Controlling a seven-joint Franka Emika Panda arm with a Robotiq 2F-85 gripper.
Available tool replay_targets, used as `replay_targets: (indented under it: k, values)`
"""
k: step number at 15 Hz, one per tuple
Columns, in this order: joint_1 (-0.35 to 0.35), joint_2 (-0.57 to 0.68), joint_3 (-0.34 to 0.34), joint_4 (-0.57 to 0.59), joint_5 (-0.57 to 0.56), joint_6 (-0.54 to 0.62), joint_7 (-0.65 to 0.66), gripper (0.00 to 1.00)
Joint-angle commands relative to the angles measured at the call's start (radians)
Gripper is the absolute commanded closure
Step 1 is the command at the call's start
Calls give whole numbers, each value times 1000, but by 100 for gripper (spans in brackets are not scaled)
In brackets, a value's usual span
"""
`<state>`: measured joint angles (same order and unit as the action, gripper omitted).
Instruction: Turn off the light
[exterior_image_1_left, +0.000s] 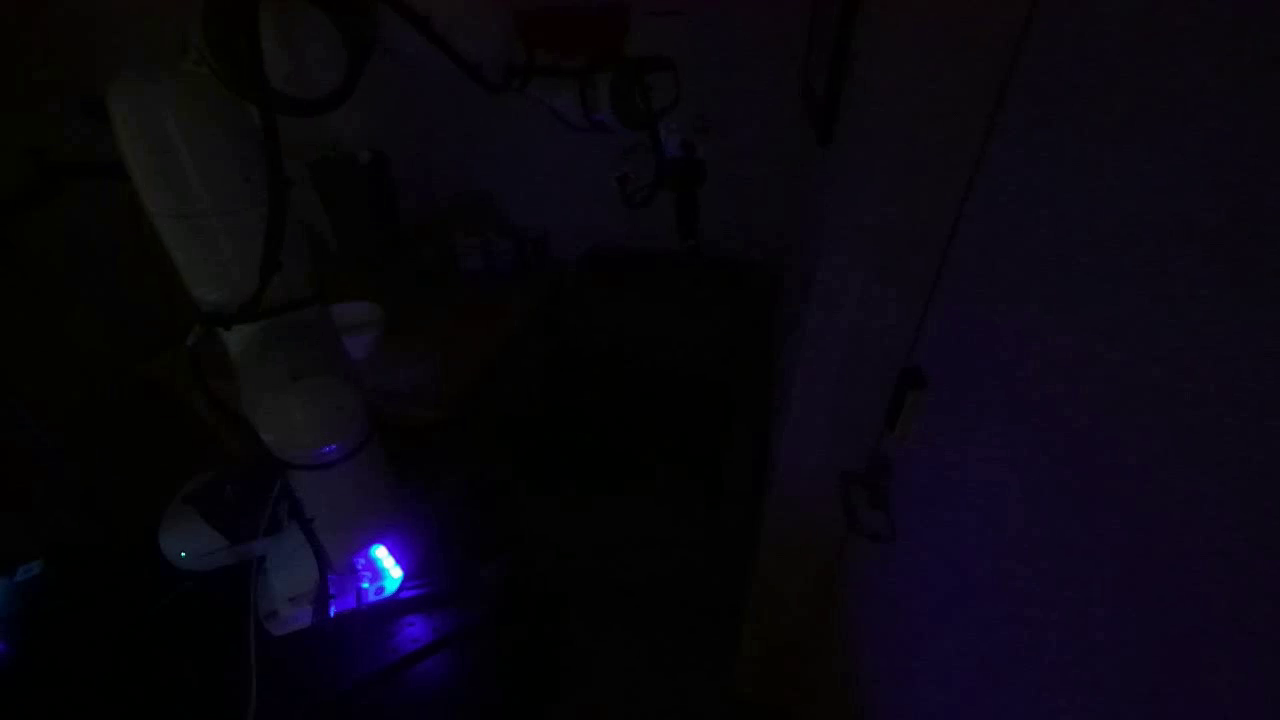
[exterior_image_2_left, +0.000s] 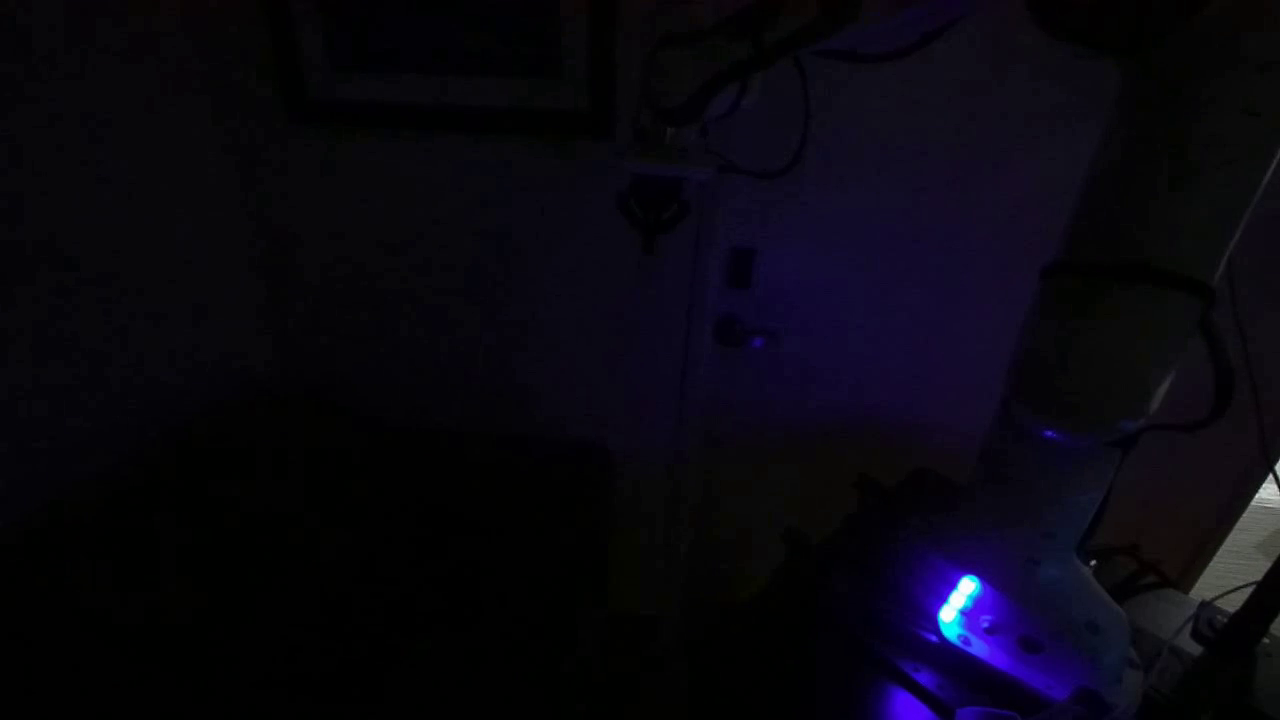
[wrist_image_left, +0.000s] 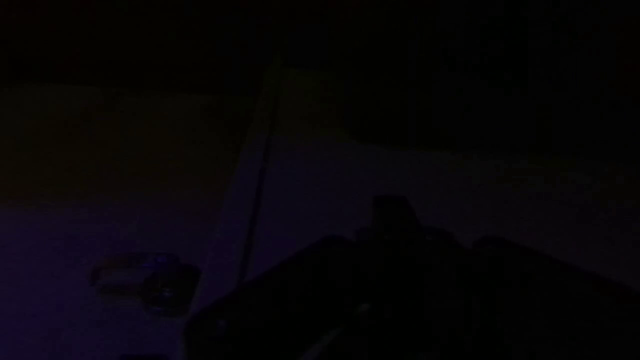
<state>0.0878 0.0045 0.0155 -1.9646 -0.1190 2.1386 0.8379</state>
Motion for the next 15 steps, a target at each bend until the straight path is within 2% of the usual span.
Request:
replay_targets:
  k: [1,5,6,7,8,9,10,12,15]
  values:
    - [-10,-67,20,-23,33,-86,-62,100]
    - [-10,-102,34,-16,61,-122,-118,98]
    - [-10,-111,37,-14,65,-131,-132,81]
    - [-11,-121,38,-13,73,-138,-148,72]
    - [-13,-134,38,-12,83,-149,-168,69]
    - [-16,-90,45,3,51,-116,-120,63]
    - [-17,-96,45,4,53,-119,-127,79]
    - [-18,-94,45,4,53,-119,-126,65]
    - [-17,-86,45,4,53,-118,-126,63]
